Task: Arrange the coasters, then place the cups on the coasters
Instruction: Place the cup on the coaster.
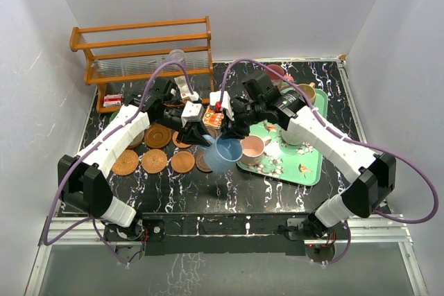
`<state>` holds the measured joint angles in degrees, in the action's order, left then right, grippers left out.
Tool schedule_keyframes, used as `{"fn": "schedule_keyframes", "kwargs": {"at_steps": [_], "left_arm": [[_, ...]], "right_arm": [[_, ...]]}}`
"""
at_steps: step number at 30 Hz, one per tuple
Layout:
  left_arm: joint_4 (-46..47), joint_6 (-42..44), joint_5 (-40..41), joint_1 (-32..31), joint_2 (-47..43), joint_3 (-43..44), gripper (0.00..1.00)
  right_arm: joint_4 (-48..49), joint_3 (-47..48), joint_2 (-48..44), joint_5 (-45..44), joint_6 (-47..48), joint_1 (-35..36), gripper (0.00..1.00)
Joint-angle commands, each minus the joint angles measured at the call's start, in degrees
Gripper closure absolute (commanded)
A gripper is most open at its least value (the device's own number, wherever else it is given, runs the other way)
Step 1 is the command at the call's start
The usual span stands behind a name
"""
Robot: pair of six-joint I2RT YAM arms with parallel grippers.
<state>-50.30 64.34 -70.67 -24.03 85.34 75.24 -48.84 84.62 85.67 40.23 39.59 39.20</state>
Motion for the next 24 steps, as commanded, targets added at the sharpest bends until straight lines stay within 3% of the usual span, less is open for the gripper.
{"fn": "schedule_keyframes", "kwargs": {"at_steps": [1,11,19,24], "left_arm": [[-1.40,0.96,1.70,-0.26,-4.12,3.92,1.00],[1.27,-2.56,4.61,2.06,-5.71,4.59,1.00],[9.46,-11.37,3.40,13.84,-12.45,-0.88,1.00],[8.51,-9.49,3.41,14.38,-14.01,-2.38,1.00]], "right_arm": [[11.53,-1.25,-4.27,-3.31,-6.70,-2.12,0.72],[12.67,-4.05,-4.05,-7.37,-11.13,-3.86,0.61],[15.27,-5.20,-3.67,-6.94,-15.08,-7.11,0.59],[17.47,-2.00,0.70,-6.08,-23.62,-7.15,0.50]]}}
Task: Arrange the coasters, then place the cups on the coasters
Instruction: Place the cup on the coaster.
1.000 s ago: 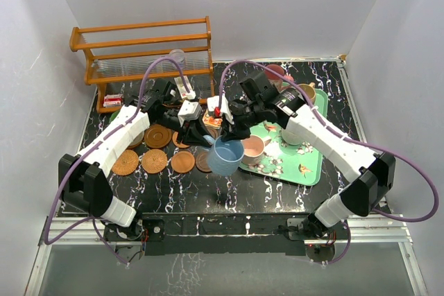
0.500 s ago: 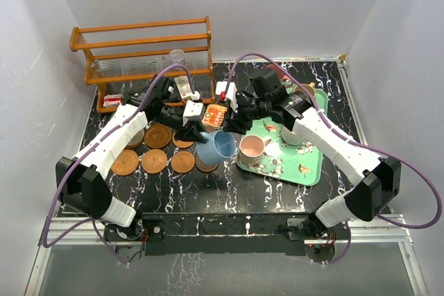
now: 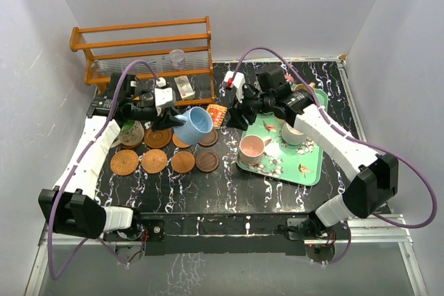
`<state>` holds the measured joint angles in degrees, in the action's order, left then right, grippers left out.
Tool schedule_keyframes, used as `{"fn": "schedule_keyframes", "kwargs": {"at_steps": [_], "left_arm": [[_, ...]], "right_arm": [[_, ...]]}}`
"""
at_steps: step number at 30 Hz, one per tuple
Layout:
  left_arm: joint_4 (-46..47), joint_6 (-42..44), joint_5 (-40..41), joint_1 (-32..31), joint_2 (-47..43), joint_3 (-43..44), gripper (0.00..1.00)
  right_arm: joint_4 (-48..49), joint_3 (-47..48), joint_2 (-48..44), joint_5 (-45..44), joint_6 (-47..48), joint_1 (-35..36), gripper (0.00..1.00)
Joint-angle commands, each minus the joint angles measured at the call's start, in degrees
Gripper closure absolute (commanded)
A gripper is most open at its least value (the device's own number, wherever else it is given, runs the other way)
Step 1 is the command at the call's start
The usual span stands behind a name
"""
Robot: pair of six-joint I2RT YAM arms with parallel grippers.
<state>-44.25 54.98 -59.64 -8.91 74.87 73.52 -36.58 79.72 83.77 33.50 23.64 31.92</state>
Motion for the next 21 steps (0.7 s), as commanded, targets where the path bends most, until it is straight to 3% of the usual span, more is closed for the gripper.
{"fn": "schedule_keyframes", "kwargs": {"at_steps": [1,3,8,17,21], "left_arm": [[2.35,0.30,-7.80,-0.76,-3.54,-0.82,1.00],[2.52,0.56,-7.78,-0.76,-3.59,-0.99,1.00],[3.34,0.92,-8.20,-0.76,-3.09,-1.23,1.00],[3.98,1.31,-8.62,-1.08,-1.97,-1.02,1.00],[4.10,1.36,-8.70,-1.29,-1.79,-0.97,1.00]], "right_arm": [[5.53,3.89,3.81,0.50,-9.91,0.13,0.43],[5.51,6.06,6.19,0.26,-13.79,0.12,0.32],[6.67,9.45,10.00,1.41,-19.83,0.21,0.27],[7.75,11.24,13.98,6.79,-22.21,1.39,0.28],[8.43,11.33,15.61,7.57,-23.06,2.38,0.35]]}}
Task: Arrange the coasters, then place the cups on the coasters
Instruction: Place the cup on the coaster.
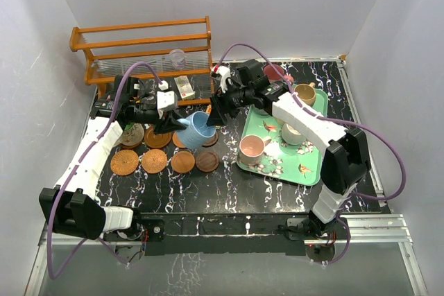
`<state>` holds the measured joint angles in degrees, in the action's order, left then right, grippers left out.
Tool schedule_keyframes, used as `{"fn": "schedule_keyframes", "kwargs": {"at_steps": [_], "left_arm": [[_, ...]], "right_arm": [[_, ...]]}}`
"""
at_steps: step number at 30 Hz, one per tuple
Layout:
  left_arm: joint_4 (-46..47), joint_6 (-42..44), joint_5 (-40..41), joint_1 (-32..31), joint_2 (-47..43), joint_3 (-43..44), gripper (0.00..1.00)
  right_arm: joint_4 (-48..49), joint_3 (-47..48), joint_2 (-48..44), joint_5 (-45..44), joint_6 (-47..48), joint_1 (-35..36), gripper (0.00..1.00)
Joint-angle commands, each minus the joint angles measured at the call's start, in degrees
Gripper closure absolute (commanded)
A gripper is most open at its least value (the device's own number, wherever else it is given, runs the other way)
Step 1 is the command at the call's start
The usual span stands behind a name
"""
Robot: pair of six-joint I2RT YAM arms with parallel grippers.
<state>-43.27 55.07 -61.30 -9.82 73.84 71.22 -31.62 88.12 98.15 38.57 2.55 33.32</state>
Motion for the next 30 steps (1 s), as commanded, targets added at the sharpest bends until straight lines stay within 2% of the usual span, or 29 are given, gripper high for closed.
{"fn": "schedule_keyframes", "kwargs": {"at_steps": [1,4,9,10,13,15,17,19,20,24,26,30], "left_arm": [[3.18,1.27,-7.14,-0.39,-0.80,1.44,1.00],[3.55,0.98,-7.17,-0.46,-0.85,1.26,1.00],[6.29,-0.99,-6.06,-0.46,-1.31,-1.15,1.00],[6.73,-1.34,-5.74,-0.46,-1.35,-1.62,1.00],[8.26,-2.94,-3.51,-0.53,-1.59,-3.45,0.98],[8.08,-3.93,-1.10,-1.27,-1.47,-3.90,0.72],[7.81,-6.72,0.95,-2.05,-1.34,-3.68,0.51],[9.53,-11.83,2.54,-3.06,-1.28,-3.50,0.34],[10.87,-15.16,3.69,-3.56,-1.18,-3.35,0.30],[18.37,-30.34,11.45,-5.49,-0.28,-2.62,0.27],[22.15,-38.61,17.97,-6.50,0.56,-2.14,0.30],[23.82,-46.85,29.82,-10.62,3.37,0.38,0.34]], "right_arm": [[3.73,3.00,2.09,2.27,-2.23,1.04,0.39],[3.93,3.72,4.32,3.16,-2.51,1.03,0.51],[3.84,4.74,5.24,3.88,-1.81,0.90,0.96],[3.84,4.66,4.64,2.76,-1.51,0.94,1.00],[4.12,4.23,2.47,-2.30,-0.05,0.94,1.00],[4.04,4.17,2.03,-7.21,0.20,1.08,1.00],[3.76,4.17,0.21,-12.19,0.71,1.39,1.00],[3.63,4.04,-0.20,-16.78,1.03,2.14,1.00],[3.62,4.08,-0.26,-18.46,1.03,2.54,1.00],[3.49,4.72,-0.06,-25.00,0.97,4.05,1.00],[3.76,5.06,-0.14,-29.02,1.03,5.31,1.00],[4.39,6.39,-0.09,-36.72,0.70,7.85,1.00]]}}
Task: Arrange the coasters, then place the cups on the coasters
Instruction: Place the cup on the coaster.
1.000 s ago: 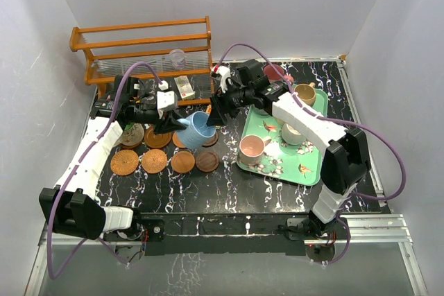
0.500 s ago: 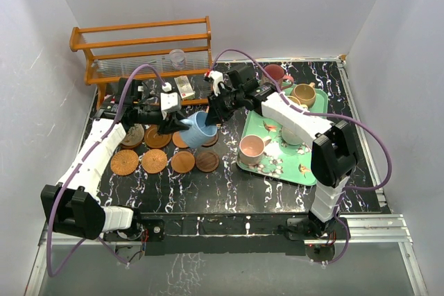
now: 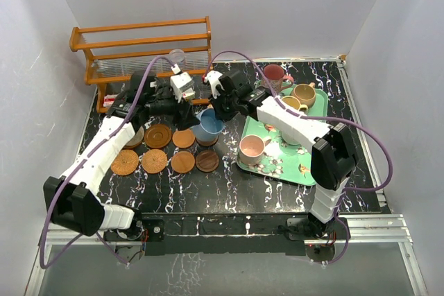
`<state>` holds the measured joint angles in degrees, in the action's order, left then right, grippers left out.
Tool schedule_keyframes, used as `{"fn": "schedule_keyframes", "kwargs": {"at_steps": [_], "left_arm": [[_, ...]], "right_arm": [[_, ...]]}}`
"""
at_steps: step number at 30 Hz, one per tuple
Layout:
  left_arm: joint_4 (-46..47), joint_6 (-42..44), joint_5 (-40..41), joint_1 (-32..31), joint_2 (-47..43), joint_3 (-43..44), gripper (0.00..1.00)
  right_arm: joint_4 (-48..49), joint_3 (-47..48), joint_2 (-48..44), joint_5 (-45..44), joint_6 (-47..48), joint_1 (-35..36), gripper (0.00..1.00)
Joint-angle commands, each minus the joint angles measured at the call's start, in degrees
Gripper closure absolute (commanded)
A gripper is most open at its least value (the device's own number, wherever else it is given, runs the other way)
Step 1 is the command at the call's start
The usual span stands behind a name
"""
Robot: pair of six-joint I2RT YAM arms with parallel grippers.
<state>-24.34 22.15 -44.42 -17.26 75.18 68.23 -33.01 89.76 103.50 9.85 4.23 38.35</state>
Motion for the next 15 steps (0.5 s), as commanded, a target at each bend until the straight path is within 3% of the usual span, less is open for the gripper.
{"fn": "schedule_keyframes", "kwargs": {"at_steps": [1,8,15], "left_arm": [[4.99,-15.03,14.32,-3.83,2.77,3.94,0.35],[7.98,-23.02,21.75,-4.97,6.28,3.05,0.41],[9.81,-23.44,26.37,-5.41,6.80,0.40,0.53]], "right_arm": [[5.90,5.11,-5.34,-9.75,-1.29,3.27,1.00],[6.26,6.92,-4.82,-16.78,-3.29,5.25,1.00],[5.25,9.62,-4.10,-17.49,-5.28,6.55,1.00]]}}
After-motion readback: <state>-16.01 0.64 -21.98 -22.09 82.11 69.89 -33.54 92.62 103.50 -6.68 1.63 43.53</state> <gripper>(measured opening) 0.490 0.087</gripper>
